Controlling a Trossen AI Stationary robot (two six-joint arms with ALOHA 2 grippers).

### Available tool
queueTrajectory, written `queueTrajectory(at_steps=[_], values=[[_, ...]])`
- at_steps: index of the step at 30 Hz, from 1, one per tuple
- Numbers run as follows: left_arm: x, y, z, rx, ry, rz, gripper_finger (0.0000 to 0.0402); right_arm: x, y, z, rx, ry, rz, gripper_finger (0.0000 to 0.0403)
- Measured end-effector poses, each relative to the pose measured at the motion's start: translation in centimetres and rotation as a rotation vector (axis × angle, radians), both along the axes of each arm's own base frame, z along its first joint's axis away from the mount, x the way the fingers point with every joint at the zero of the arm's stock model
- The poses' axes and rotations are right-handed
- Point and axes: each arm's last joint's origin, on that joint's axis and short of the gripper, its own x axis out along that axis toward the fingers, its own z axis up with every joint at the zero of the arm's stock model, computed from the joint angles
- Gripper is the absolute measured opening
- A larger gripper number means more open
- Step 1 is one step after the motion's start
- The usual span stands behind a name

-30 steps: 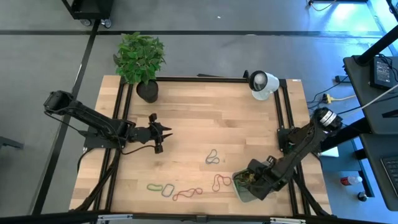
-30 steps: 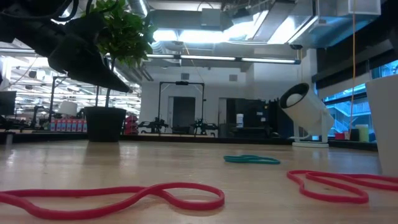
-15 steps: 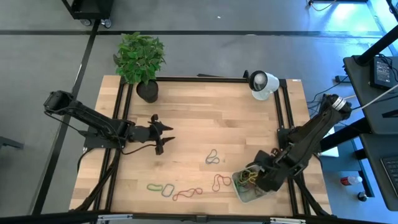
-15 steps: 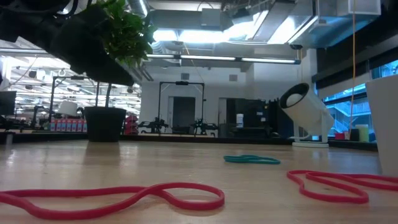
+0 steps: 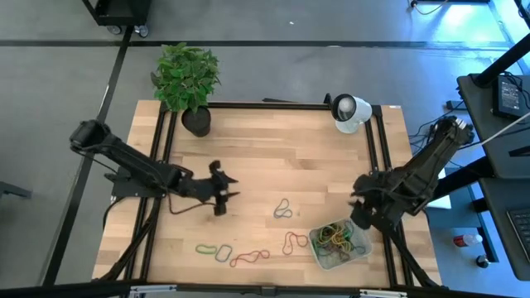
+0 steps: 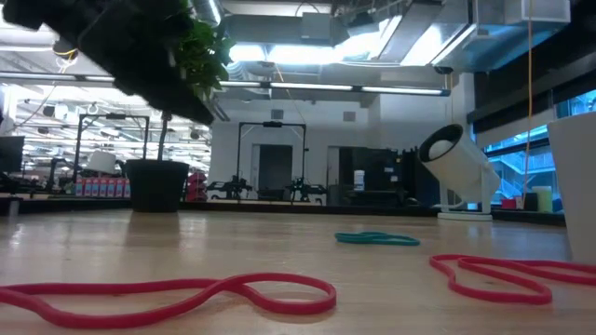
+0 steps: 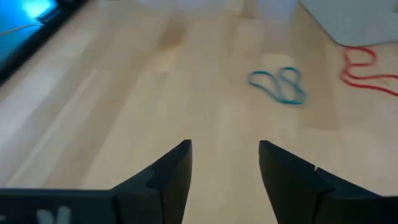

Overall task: Pick and place rubber bands into bin
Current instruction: Put the red rubber band into the white bin

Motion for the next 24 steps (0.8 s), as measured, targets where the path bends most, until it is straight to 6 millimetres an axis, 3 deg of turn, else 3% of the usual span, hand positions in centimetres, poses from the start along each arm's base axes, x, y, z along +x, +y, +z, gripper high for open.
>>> queueTrajectory(at_steps=[6,10,18,24], values=[[4.6,-3.9,0.2,-0.026,0.130,-0.146,0.0170,0.4,-1.1,0.9,-0.299,-0.317,-0.101,0.0167],[7.1,-6.6,-0.4,-0.016,0.246,-0.217,0.0162,1.1,-0.7,0.7,-0.439,-0.426,-0.129,0.0159],[11.3,-12.2,-1.6,-0.024,0.327,-0.334,0.0145,2.9,0.7,-1.1,-0.538,-0.403,-0.126,0.0159],[13.1,-14.7,-3.5,-0.008,0.418,-0.375,0.0139,4.0,1.7,-2.5,-0.523,-0.341,-0.114,0.0159]])
